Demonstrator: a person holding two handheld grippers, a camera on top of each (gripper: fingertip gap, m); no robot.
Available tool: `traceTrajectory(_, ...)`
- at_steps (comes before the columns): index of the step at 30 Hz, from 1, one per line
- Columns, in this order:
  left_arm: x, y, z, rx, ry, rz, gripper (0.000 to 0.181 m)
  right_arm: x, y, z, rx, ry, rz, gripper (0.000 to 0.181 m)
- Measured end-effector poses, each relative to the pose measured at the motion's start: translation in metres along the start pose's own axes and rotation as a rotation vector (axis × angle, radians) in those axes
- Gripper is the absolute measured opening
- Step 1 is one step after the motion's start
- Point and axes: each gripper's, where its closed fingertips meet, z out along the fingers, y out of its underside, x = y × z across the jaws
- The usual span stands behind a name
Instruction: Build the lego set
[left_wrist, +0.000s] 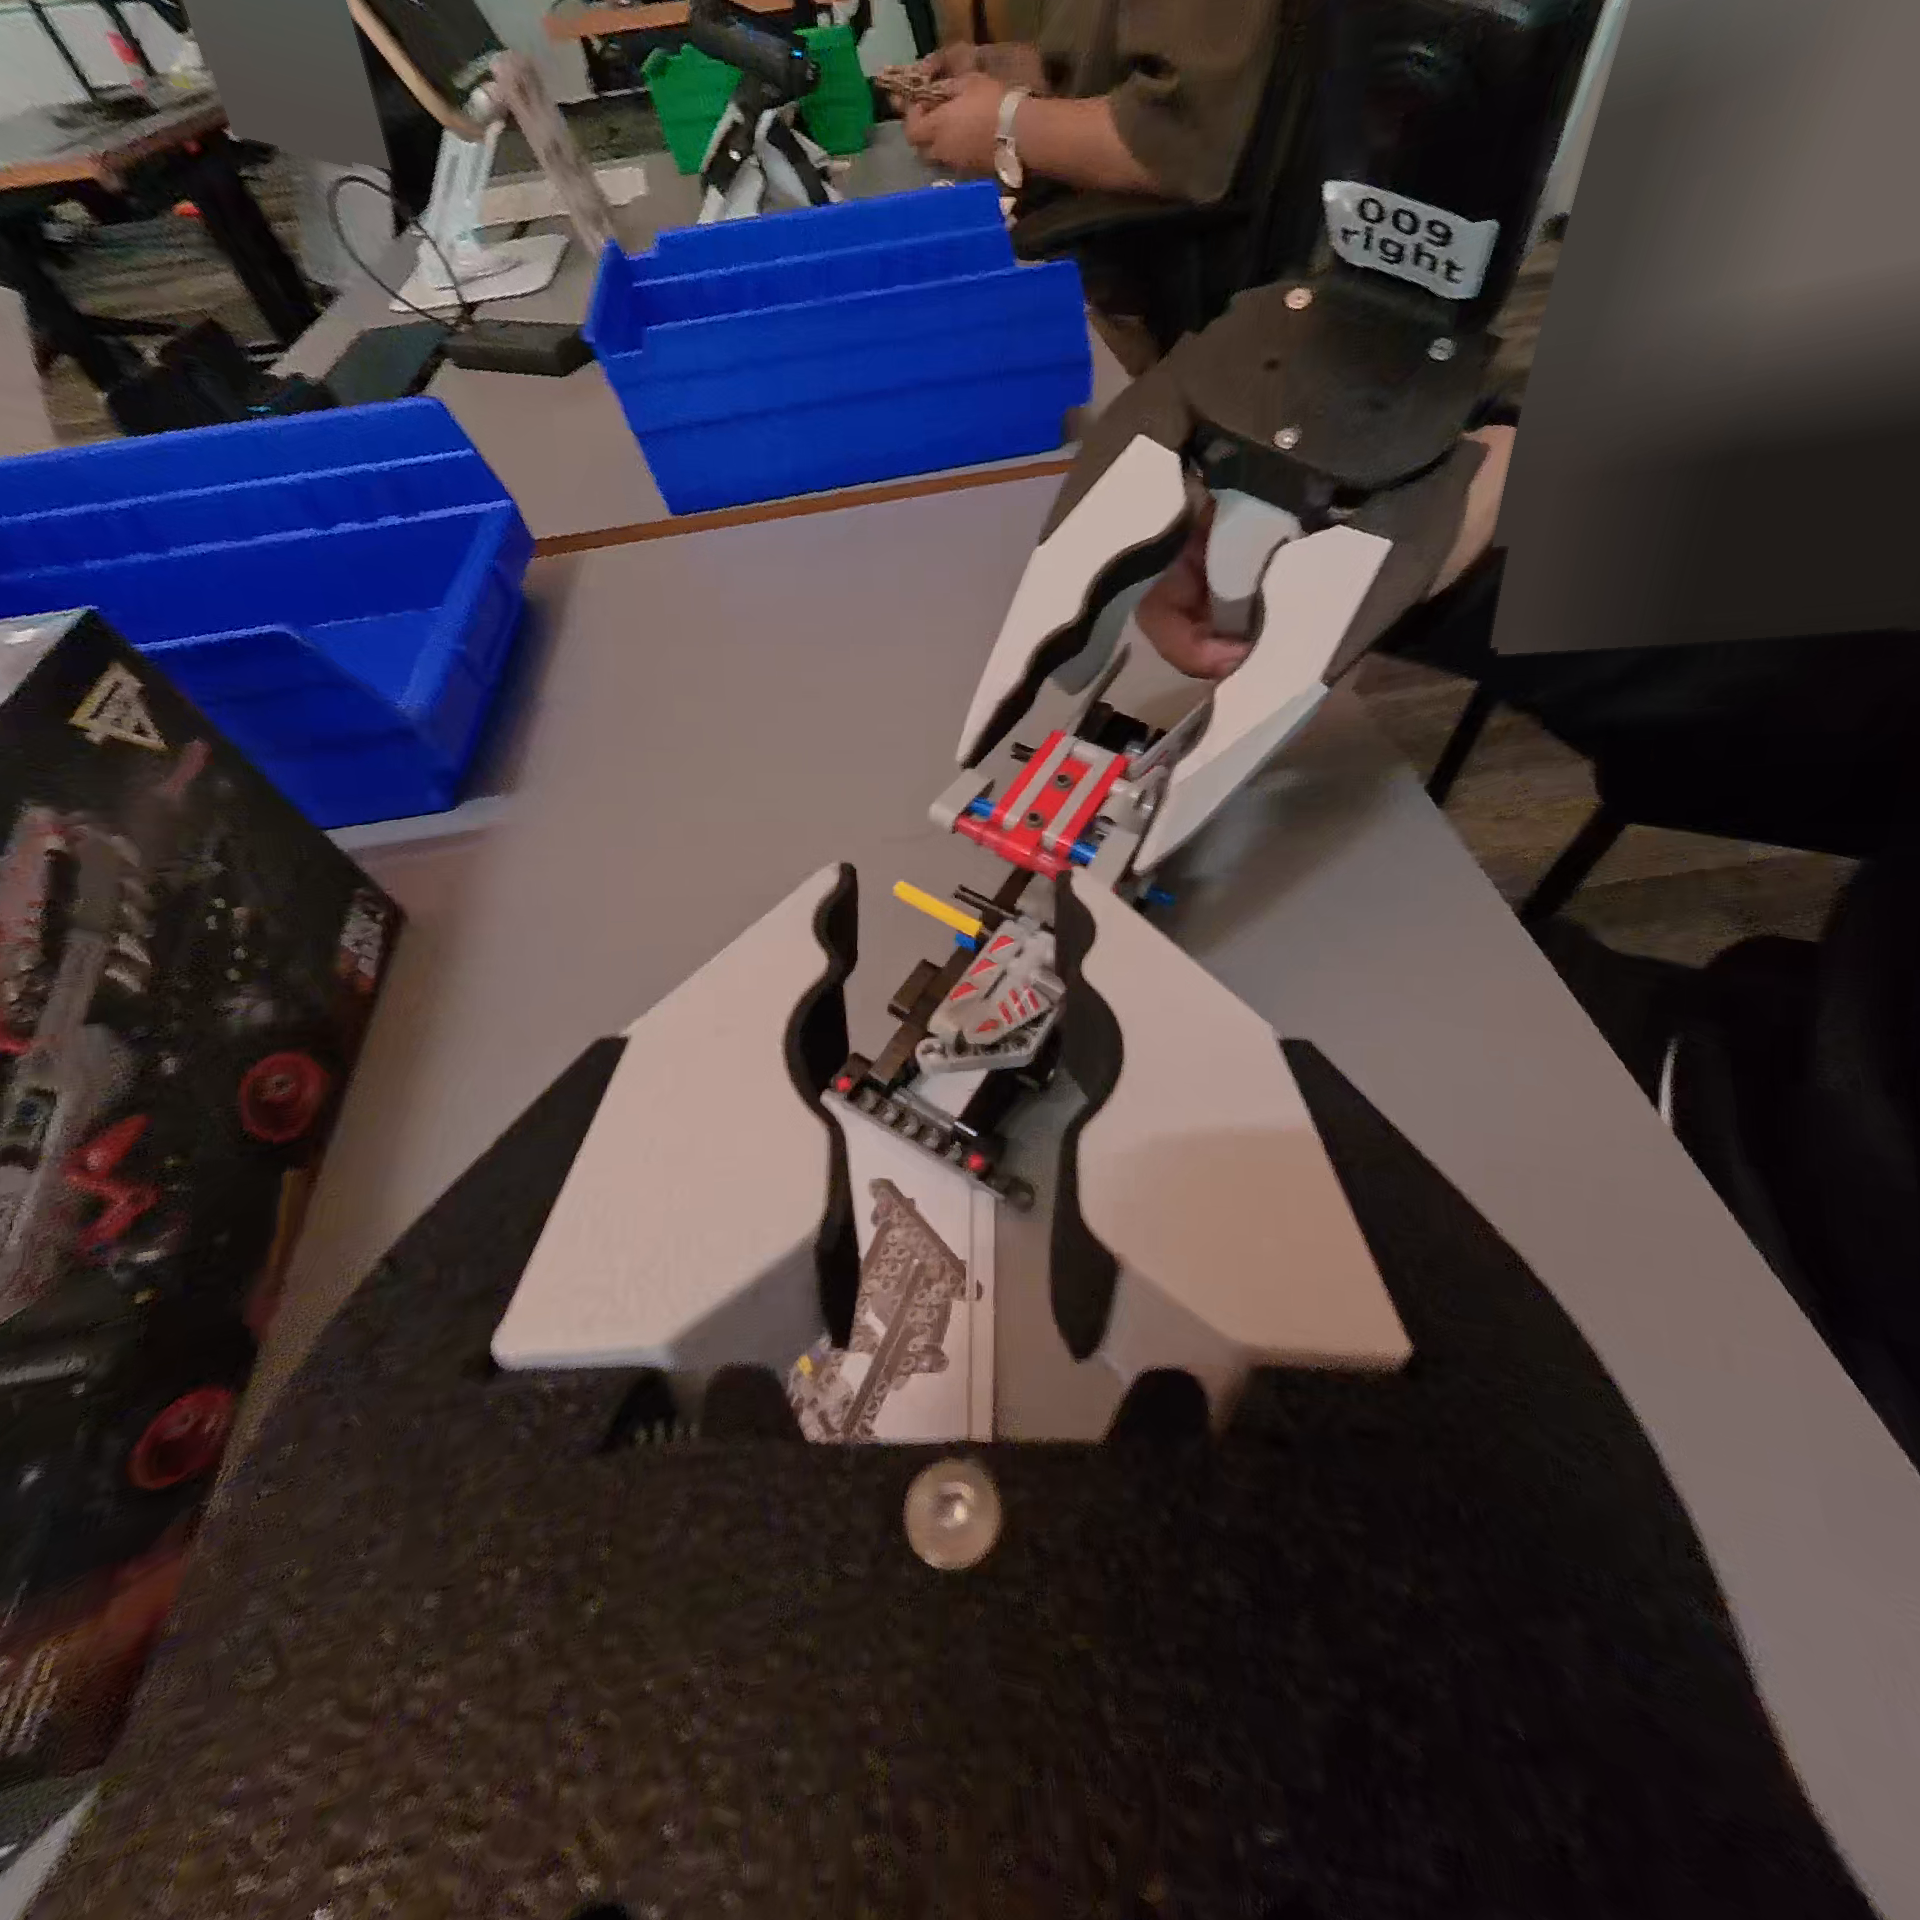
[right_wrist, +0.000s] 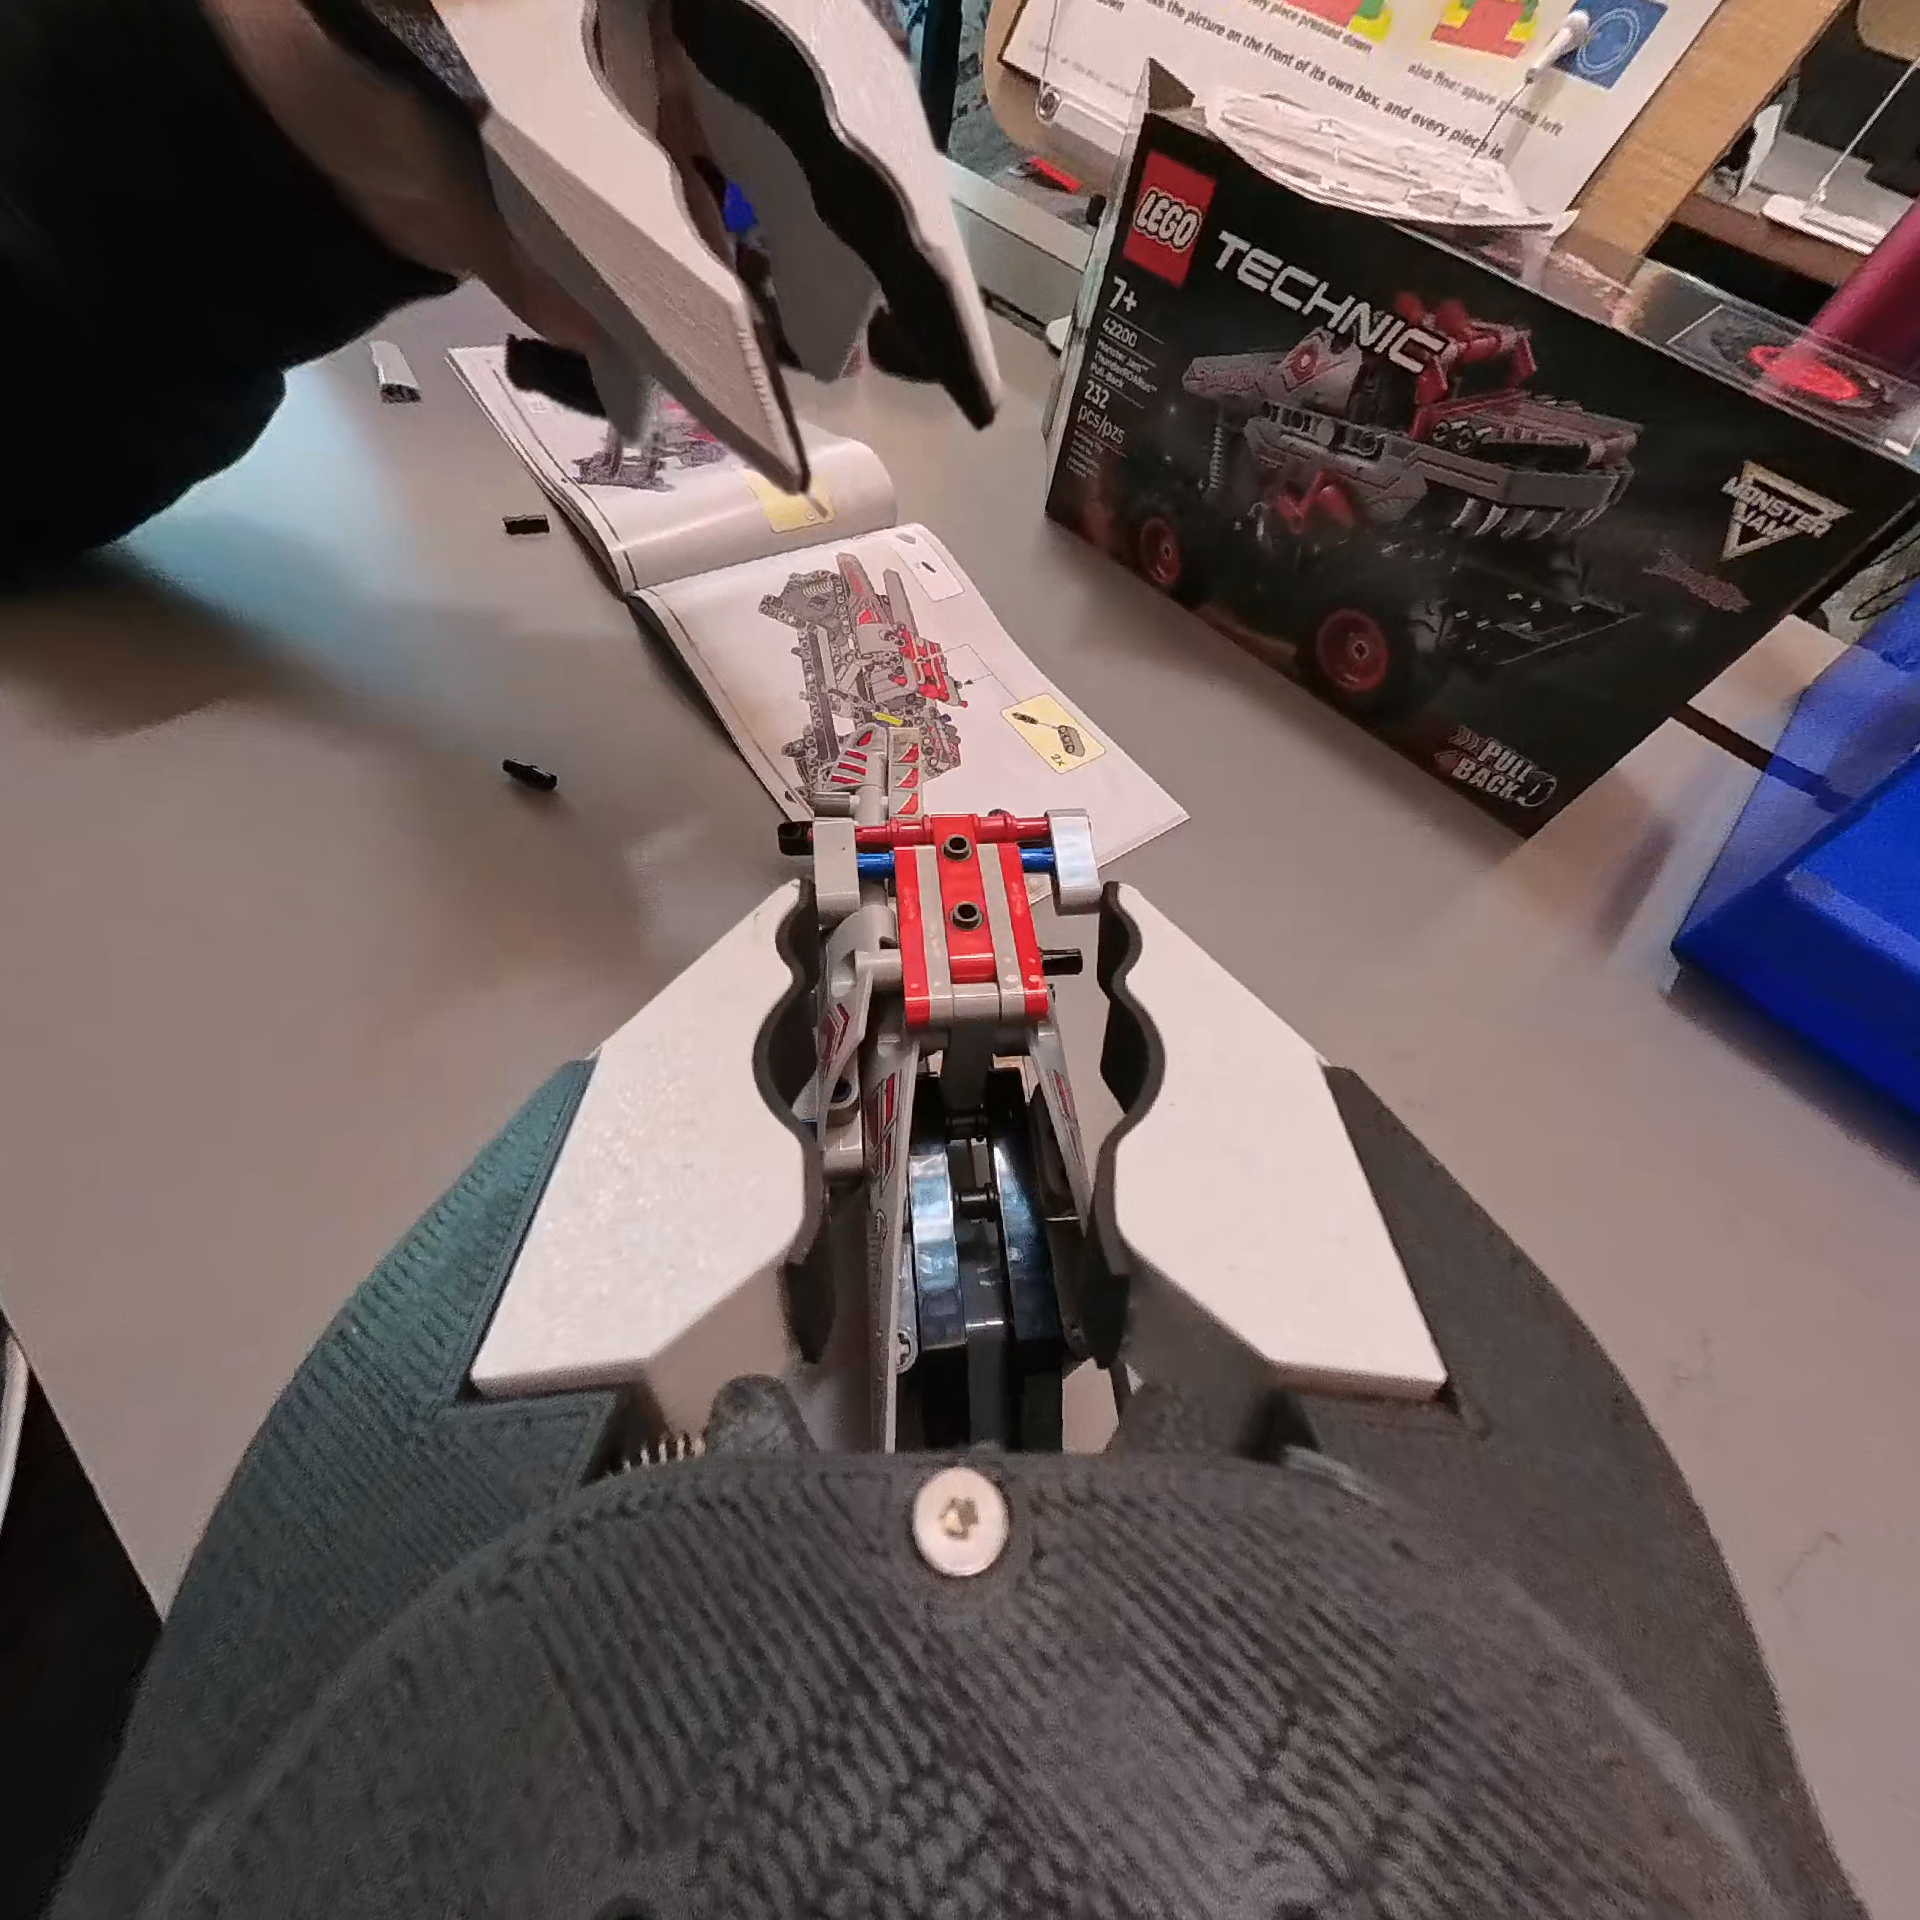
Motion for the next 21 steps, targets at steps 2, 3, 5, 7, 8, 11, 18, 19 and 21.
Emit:
traceTrajectory(2,0.002,0.004,0.001,-0.025,0.001,0.034,0.033,0.0,0.0,-0.001,-0.001,-0.003,-0.005,0.053)
traceTrajectory(3,0.003,0.007,0.003,-0.04,-0.005,0.062,0.032,-0.001,0.0,-0.001,0.001,-0.007,-0.008,0.053)
traceTrajectory(5,0.007,0.014,0.011,-0.068,0.002,0.119,0.033,-0.001,0.0,-0.001,0.011,-0.015,-0.014,0.053)
traceTrajectory(7,0.017,0.025,0.023,-0.099,0.045,0.145,0.04,-0.003,0.0,-0.001,0.025,-0.026,-0.023,0.053)
traceTrajectory(8,0.022,0.029,0.029,-0.108,0.067,0.143,0.045,-0.004,0.0,-0.001,0.024,-0.029,-0.03,0.053)
traceTrajectory(11,0.027,0.035,0.042,-0.115,0.069,0.129,0.05,-0.004,0.002,-0.001,0.013,-0.026,-0.068,0.053)
traceTrajectory(18,0.037,0.028,0.046,-0.061,0.098,0.153,0.059,-0.019,0.002,-0.01,0.019,-0.133,-0.115,0.052)
traceTrajectory(19,0.04,0.027,0.047,-0.057,0.114,0.151,0.062,-0.02,0.002,-0.01,0.023,-0.146,-0.12,0.052)
traceTrajectory(21,0.042,0.026,0.048,-0.05,0.114,0.16,0.062,-0.023,0.002,-0.011,0.033,-0.166,-0.12,0.052)
